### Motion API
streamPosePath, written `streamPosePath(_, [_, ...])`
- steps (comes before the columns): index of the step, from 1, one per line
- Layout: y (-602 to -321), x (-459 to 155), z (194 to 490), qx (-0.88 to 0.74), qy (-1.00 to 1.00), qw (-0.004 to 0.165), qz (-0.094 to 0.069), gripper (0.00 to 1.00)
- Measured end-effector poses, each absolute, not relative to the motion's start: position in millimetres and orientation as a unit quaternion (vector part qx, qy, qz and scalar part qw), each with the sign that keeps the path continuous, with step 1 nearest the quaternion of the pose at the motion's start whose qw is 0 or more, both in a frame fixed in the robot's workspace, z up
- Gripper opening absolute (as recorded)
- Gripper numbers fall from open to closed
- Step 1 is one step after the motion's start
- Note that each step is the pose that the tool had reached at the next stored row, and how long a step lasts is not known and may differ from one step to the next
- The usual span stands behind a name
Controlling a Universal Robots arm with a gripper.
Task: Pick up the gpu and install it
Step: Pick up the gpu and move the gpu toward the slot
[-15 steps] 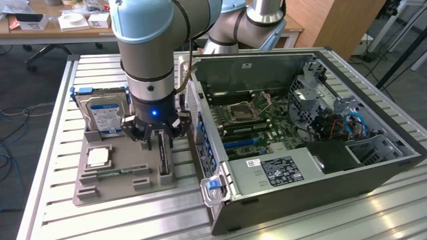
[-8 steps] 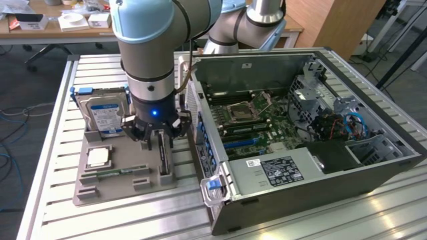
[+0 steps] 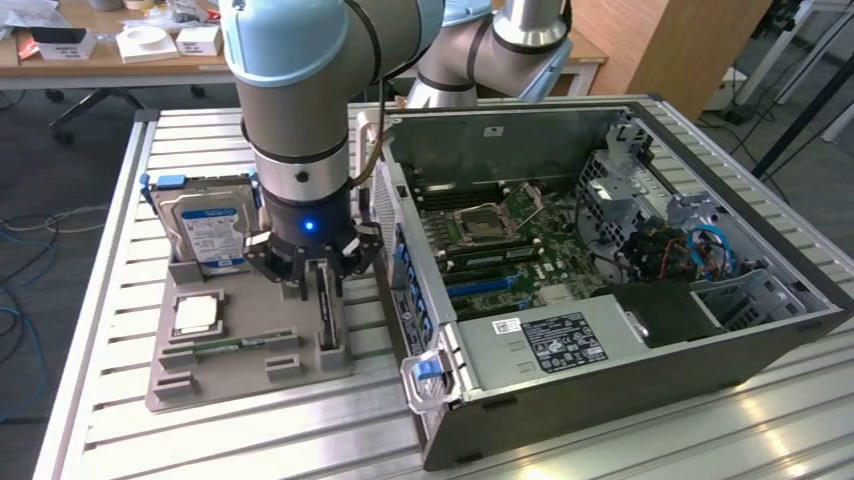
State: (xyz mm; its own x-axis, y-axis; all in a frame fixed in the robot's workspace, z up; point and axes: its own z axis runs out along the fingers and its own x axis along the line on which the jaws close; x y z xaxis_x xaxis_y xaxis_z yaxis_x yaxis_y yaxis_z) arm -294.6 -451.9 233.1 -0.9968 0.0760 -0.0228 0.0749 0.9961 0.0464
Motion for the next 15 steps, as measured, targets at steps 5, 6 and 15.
streamPosePath(5, [-451.9,-294.6,233.1,0.038,0.999,0.012,0.023,0.45])
streamPosePath(6, [-451.9,-294.6,233.1,0.038,0.999,0.012,0.023,0.45])
streamPosePath(15, [-452.0,-292.7,233.2,0.038,0.999,0.012,0.023,0.36])
